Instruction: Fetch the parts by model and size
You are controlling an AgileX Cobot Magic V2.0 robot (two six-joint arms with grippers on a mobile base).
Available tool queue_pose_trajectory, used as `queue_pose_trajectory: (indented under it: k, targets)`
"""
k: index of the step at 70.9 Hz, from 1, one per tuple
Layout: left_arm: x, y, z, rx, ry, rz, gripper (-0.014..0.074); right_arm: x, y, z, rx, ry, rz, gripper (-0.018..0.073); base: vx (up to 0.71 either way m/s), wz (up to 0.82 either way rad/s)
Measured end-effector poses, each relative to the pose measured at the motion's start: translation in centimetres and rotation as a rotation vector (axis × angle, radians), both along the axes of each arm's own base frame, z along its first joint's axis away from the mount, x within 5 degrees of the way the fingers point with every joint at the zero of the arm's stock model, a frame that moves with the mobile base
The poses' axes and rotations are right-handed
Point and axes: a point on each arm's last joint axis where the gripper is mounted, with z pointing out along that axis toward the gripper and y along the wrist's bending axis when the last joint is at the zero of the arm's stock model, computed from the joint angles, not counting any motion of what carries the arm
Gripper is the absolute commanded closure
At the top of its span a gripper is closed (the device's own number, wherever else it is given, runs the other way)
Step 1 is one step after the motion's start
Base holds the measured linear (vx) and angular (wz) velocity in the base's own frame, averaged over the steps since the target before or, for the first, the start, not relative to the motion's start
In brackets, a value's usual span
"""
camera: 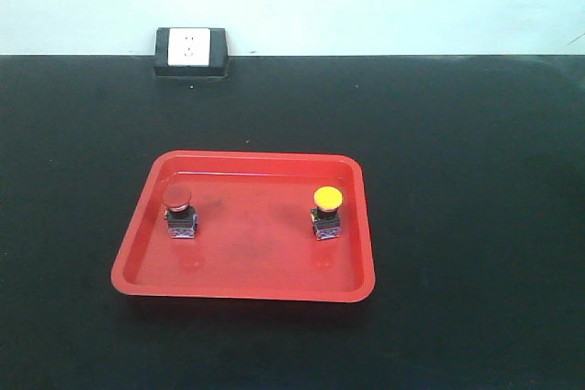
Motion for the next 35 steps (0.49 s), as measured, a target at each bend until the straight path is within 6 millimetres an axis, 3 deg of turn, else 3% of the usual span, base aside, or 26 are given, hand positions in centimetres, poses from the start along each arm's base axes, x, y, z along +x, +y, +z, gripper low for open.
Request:
queue_pose_trajectory:
  k: [35]
  targets:
    - [0.14,-0.04,-0.28,0.002,0.003,0.001,0.0603,0.00,0.00,0.00,-0.001,0.000,0.000,0.0569,0.00,0.00]
